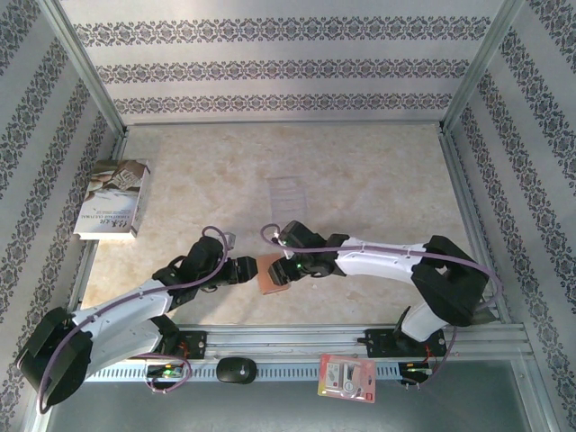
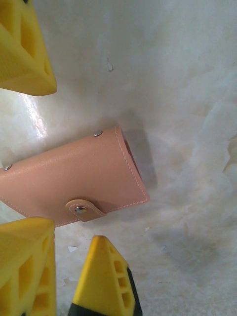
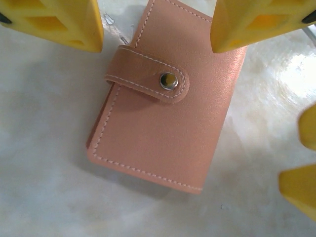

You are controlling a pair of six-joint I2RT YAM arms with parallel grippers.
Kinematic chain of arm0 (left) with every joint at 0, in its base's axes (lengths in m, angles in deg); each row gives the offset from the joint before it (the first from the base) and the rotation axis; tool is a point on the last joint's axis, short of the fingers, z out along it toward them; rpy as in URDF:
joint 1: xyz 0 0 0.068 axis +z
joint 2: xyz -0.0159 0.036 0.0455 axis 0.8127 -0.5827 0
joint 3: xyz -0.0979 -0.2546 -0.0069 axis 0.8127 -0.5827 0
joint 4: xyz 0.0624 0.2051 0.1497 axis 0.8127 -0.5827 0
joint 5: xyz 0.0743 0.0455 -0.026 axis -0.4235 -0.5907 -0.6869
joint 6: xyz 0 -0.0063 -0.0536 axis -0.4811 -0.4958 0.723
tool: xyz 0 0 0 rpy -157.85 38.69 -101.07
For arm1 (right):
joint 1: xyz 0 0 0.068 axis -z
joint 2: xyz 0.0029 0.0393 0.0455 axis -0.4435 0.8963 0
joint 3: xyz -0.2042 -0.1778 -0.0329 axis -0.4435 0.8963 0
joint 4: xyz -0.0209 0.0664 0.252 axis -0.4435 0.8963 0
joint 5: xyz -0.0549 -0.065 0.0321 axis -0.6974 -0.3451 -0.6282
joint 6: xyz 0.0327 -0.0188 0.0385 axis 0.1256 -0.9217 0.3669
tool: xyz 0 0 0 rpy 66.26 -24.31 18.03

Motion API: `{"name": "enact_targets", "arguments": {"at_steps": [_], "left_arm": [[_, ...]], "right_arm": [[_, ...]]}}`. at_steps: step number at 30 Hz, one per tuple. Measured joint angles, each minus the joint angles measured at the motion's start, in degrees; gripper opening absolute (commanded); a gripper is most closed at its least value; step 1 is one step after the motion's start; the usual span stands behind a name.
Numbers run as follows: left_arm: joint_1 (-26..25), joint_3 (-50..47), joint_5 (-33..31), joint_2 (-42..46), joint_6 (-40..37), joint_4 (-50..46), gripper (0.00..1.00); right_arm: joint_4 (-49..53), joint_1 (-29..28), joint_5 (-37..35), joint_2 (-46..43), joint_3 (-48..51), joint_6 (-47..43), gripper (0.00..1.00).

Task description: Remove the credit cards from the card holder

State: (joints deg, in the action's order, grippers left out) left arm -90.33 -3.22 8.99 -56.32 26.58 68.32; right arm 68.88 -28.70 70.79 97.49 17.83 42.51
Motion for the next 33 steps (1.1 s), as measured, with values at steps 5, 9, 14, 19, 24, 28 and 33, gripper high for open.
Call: {"name": "enact_targets", "arguments": {"at_steps": [5, 9, 14, 19, 24, 28, 33], "left_arm": [[-0.04, -0.02, -3.19, 6.45, 0.24, -4.37, 0.66], [-0.04, -0.02, -4.2, 9.14, 0.5, -5.79, 0.66], [-0.04, -0.09, -4.37, 9.2, 0.52, -6.43, 0.65], [-0.04, -0.17, -4.11, 9.16, 0.5, -6.4, 0.65], [-0.04, -0.17, -2.67, 8.13, 0.48, -6.03, 0.63], [-0.04, -0.17, -1.38, 6.16, 0.46, -4.83, 0.62], [-0.04, -0.17, 0.26, 3.85, 0.42, -2.91, 0.63]], "right_arm": [[0.39, -1.14, -2.86, 1.88, -1.66, -0.22, 0.66], [0.17, -1.11, -3.21, 4.33, -3.43, -0.42, 0.66], [0.24, -1.09, -3.28, 6.78, -4.13, -0.42, 0.68], [-0.17, -0.35, -1.25, 6.8, -3.78, -0.44, 0.69], [-0.35, 0.92, 1.81, 5.51, -1.42, -0.44, 0.62], [-1.46, 1.31, 3.61, 5.51, -0.55, -0.33, 0.47], [-3.61, 2.05, 5.62, 5.46, 0.2, -0.11, 0.27]]}}
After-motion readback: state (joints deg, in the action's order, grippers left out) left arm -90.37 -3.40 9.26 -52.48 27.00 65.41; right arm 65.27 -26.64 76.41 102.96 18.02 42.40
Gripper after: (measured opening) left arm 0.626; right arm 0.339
